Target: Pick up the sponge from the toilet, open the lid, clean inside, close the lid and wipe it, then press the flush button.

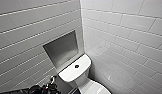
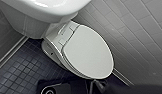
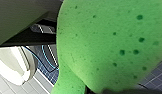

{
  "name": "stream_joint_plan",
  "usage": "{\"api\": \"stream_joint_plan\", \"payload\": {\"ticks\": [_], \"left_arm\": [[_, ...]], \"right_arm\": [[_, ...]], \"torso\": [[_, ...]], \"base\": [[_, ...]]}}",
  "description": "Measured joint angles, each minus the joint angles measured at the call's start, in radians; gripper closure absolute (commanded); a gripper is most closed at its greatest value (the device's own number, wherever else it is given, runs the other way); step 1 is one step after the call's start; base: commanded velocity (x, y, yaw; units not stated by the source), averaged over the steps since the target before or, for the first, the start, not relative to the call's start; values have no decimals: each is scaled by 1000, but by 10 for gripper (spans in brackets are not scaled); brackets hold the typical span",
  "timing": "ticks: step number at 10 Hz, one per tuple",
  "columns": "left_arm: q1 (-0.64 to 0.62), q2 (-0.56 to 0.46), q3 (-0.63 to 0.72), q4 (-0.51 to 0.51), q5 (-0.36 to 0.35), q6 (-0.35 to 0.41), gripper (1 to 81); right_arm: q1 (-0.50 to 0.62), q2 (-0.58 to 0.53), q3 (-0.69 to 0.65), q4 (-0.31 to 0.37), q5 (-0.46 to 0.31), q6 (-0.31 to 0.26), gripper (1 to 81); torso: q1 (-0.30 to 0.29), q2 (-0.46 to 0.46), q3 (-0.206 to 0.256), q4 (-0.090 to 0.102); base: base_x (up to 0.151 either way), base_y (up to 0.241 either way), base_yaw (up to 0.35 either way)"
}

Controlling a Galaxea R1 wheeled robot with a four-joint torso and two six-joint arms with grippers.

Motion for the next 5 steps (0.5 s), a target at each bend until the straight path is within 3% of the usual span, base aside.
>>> {"api": "stream_joint_plan", "payload": {"ticks": [3, 5], "left_arm": [[251, 3, -42, 121, -72, 0, 811], [400, 67, -142, 194, -138, 0, 811]], "right_arm": [[9, 0, -6, 0, -1, 0, 811], [17, 3, -14, 0, -1, 0, 811]], "torso": [[0, 0, 0, 0], [0, 0, 0, 0]], "base": [[0, 0, 0], [0, 0, 0]]}}
